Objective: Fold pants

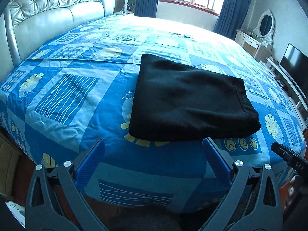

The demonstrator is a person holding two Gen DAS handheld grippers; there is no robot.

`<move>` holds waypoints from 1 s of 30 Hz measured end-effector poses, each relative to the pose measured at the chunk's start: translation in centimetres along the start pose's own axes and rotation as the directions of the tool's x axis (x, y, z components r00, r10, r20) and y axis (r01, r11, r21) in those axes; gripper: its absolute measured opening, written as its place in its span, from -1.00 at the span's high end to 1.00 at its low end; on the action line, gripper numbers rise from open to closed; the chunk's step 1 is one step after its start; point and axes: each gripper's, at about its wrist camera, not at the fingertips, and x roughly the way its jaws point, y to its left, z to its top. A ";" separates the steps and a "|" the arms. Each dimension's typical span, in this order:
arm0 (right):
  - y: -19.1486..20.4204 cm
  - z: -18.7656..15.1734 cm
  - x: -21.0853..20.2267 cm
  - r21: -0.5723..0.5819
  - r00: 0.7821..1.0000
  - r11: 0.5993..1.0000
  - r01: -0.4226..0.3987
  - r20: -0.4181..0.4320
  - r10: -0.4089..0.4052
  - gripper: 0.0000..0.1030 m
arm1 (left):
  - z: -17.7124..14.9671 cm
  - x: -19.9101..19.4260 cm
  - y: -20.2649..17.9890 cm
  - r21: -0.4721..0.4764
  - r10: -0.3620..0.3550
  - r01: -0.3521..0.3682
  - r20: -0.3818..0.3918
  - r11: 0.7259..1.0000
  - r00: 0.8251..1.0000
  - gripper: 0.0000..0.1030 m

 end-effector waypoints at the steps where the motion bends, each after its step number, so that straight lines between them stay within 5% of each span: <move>1: 0.0 -0.1 0.1 0.001 1.000 1.000 -0.002 -0.007 0.002 -0.45 | 0.0 0.1 0.1 0.009 0.023 -0.023 0.000 1.000 1.000 -0.95; 4: 0.1 -0.4 0.4 -0.001 1.000 1.000 -0.002 -0.021 0.002 -0.44 | 0.0 -0.1 0.0 0.047 0.073 -0.074 0.027 0.996 0.997 -0.95; 13: 0.2 -0.7 0.7 -0.002 0.999 1.000 -0.002 -0.033 0.002 -0.45 | -0.4 0.2 -0.4 0.047 0.032 -0.033 0.014 0.998 0.999 -0.95; 23: 0.3 -1.0 1.1 -0.006 0.999 1.000 -0.006 -0.052 0.005 -0.45 | -0.6 0.3 -1.8 0.127 0.100 -0.101 0.013 0.987 0.995 -0.96; 30: 0.6 -1.2 1.2 -0.015 0.998 1.000 -0.012 -0.061 0.011 -0.45 | -0.7 0.0 -2.0 0.136 0.086 -0.088 0.018 0.987 0.996 -0.96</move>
